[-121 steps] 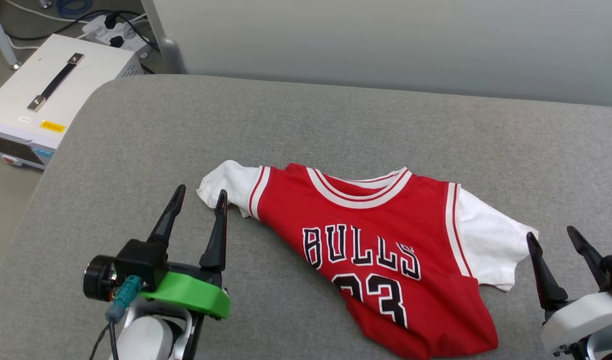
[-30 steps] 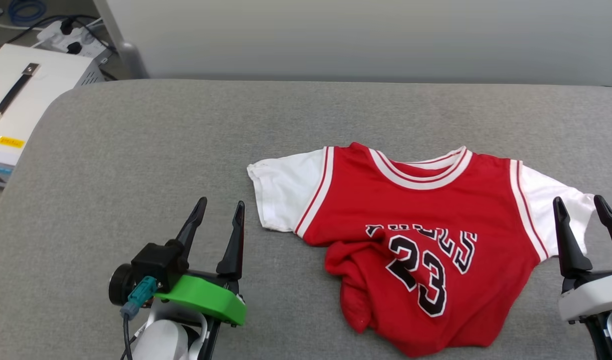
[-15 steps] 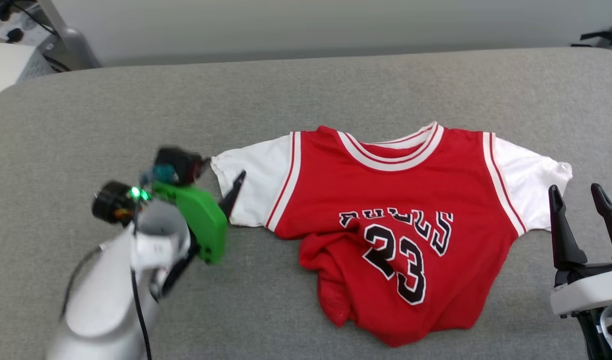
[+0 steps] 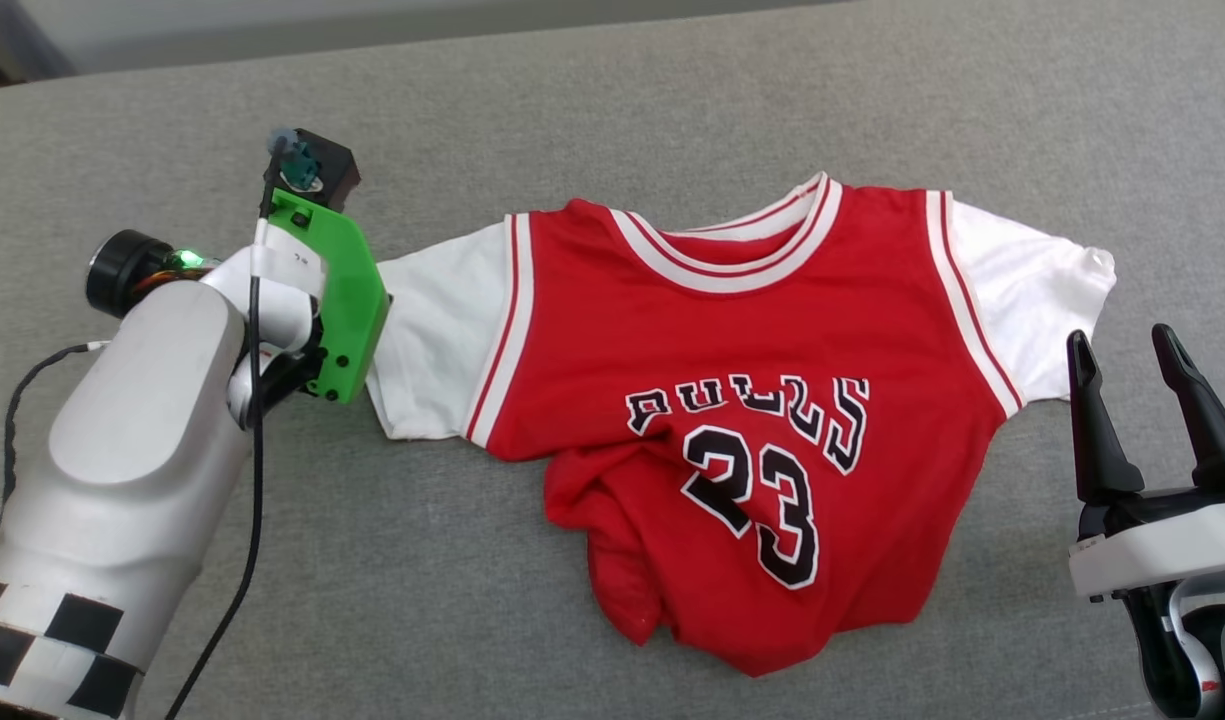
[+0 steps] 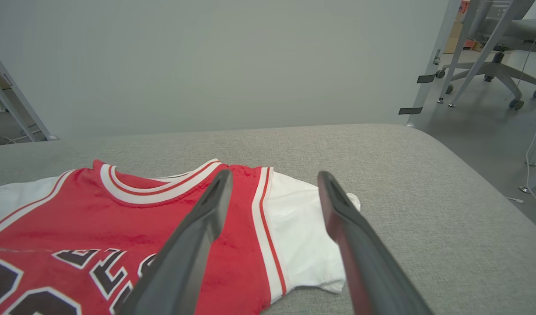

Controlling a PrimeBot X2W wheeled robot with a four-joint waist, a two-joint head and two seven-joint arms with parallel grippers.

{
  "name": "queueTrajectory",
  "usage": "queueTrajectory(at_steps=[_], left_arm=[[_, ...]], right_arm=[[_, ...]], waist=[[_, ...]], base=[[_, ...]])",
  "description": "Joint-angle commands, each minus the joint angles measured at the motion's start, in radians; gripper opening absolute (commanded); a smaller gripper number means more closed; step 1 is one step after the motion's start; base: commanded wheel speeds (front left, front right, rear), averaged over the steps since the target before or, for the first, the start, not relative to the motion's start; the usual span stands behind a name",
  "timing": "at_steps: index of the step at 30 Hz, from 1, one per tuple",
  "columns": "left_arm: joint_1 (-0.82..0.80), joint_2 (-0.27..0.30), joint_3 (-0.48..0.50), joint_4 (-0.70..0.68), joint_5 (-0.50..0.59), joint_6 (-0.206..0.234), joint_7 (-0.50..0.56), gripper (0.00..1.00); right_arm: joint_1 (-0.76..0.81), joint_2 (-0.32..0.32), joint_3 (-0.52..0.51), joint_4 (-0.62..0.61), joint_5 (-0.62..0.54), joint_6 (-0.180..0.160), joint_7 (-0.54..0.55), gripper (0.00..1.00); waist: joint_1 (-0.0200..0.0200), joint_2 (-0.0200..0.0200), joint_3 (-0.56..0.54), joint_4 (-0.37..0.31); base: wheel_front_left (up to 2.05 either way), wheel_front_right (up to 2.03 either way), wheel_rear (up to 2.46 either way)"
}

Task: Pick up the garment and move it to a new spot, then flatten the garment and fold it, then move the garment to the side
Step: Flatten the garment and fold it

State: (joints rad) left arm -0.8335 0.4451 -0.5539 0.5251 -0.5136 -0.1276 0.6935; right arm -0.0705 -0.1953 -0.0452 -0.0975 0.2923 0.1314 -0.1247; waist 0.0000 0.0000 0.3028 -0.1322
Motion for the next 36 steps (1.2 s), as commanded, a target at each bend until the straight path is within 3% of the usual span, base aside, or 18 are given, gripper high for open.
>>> queueTrajectory(at_steps=[1, 11, 14, 15, 16, 20, 29, 36], left_arm=[[-0.025, 0.010, -0.005, 0.026, 0.016, -0.003, 0.006, 1.00], [-0.061, -0.004, -0.019, 0.166, 0.011, 0.002, -0.018, 1.00], [-0.052, -0.016, -0.043, 0.191, -0.011, -0.001, 0.017, 1.00], [-0.046, -0.021, -0.055, 0.197, -0.026, -0.001, 0.045, 0.62], [-0.042, -0.024, -0.062, 0.197, -0.039, -0.002, 0.063, 0.00], [-0.038, -0.007, -0.080, 0.182, -0.068, -0.003, 0.077, 0.00], [0.007, 0.061, -0.008, 0.114, -0.100, 0.035, -0.076, 0.00], [0.140, 0.127, 0.039, -0.077, -0.140, 0.085, -0.118, 0.00]], right_arm=[[-0.019, 0.004, 0.002, 0.006, -0.005, -0.001, -0.012, 1.00], [-0.040, 0.000, 0.010, 0.012, -0.010, -0.001, -0.022, 1.00], [-0.046, -0.005, 0.010, 0.007, -0.015, -0.001, -0.018, 1.00], [-0.047, -0.006, 0.008, 0.004, -0.016, -0.001, -0.016, 1.00], [-0.047, -0.007, 0.007, 0.001, -0.016, -0.001, -0.014, 1.00], [-0.049, -0.013, 0.002, -0.011, -0.021, -0.001, -0.004, 1.00], [-0.038, -0.065, 0.008, -0.017, -0.026, -0.001, 0.061, 1.00], [-0.010, -0.159, 0.040, -0.002, -0.015, -0.001, 0.239, 1.00]], waist=[[0.0000, 0.0000, 0.039, -0.031], [0.0000, 0.0000, 0.086, -0.041], [0.0000, 0.0000, 0.090, -0.041], [0.0000, 0.0000, 0.090, -0.040], [0.0000, 0.0000, 0.091, -0.039], [0.0000, 0.0000, 0.084, -0.034], [0.0000, 0.0000, 0.010, -0.006], [0.0000, 0.0000, -0.043, 0.042]], base=[[0.00, 0.00, 0.00], [0.00, 0.00, 0.00], [0.00, 0.00, 0.00], [0.00, 0.00, 0.00], [0.00, 0.00, 0.00], [0.00, 0.00, 0.00], [0.00, 0.00, 0.00], [0.00, 0.00, 0.00]])
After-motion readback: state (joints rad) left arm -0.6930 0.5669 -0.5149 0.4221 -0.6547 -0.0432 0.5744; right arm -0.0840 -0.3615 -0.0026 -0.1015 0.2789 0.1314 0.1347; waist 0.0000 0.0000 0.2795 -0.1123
